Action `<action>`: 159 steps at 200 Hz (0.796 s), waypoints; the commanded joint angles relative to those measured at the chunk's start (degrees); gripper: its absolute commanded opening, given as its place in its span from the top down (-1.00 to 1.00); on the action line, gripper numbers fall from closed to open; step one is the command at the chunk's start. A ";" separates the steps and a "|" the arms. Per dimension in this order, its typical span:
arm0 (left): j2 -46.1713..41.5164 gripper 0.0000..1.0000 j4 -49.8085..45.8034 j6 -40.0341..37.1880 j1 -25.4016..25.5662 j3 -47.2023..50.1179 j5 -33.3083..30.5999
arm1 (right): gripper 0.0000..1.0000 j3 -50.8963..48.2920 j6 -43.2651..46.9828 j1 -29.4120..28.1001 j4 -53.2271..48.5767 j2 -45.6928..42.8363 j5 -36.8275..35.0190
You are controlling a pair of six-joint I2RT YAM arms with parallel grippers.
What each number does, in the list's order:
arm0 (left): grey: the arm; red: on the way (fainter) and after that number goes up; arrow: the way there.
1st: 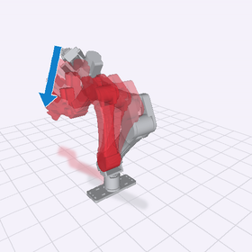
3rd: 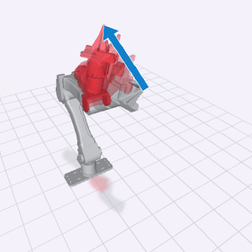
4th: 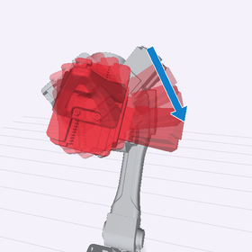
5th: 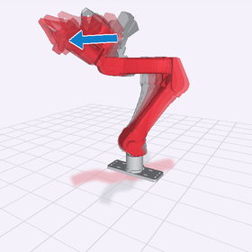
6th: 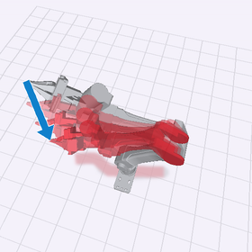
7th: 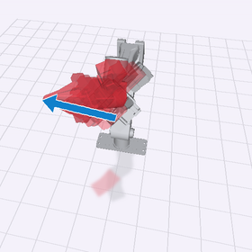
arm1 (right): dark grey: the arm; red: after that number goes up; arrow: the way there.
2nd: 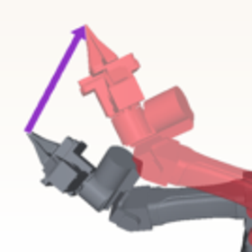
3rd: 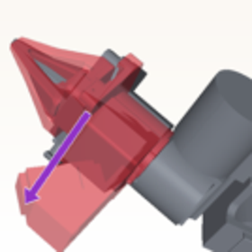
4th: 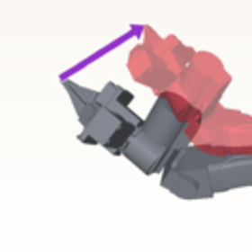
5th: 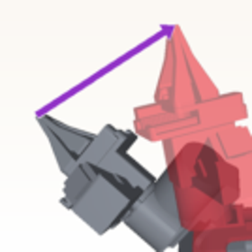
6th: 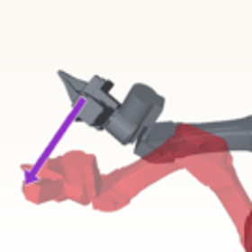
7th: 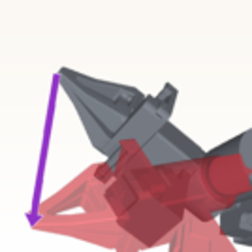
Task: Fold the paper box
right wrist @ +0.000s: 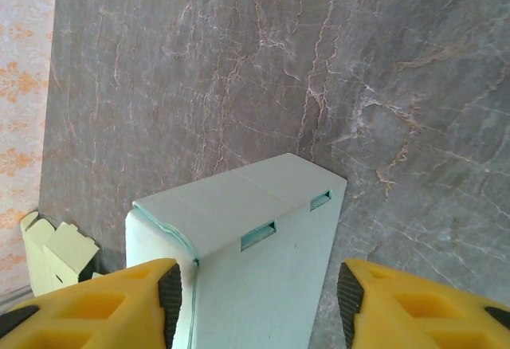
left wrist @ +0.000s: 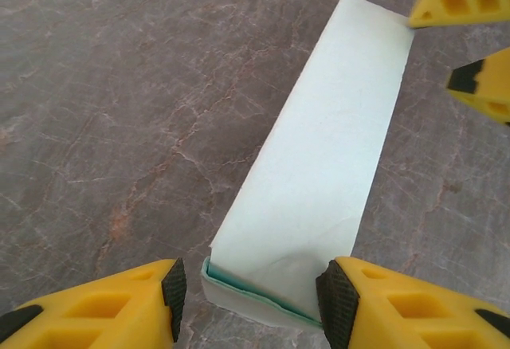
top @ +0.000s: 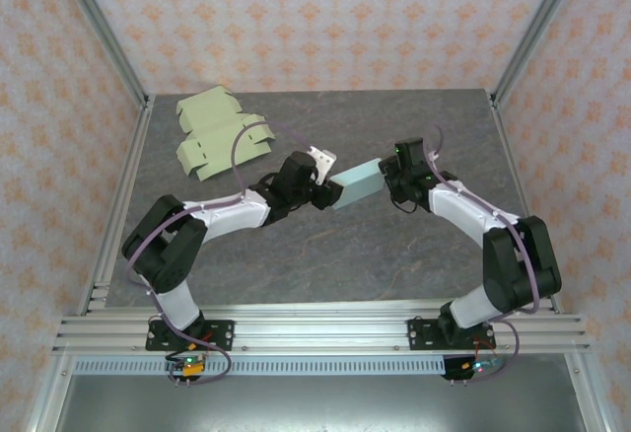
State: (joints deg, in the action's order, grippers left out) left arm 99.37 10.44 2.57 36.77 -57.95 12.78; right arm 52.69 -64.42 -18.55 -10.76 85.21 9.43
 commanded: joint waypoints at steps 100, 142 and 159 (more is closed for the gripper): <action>-7.70 -0.09 3.54 -20.04 7.48 14.04 -8.79 | -0.54 8.95 -10.80 4.57 -17.77 -6.94 1.40; -14.68 -0.11 2.91 -19.15 7.35 13.61 -9.03 | -0.56 6.46 -8.47 4.81 -17.89 -6.19 1.99; -16.17 -0.13 -2.29 -14.22 5.33 10.63 -9.82 | -0.63 6.64 -3.76 4.78 -20.07 -3.38 7.12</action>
State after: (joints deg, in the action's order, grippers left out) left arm 87.00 12.88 -15.38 44.21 -43.35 5.06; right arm 59.90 -72.73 -13.82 -26.15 78.76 11.38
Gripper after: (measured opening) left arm 0.562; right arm 0.795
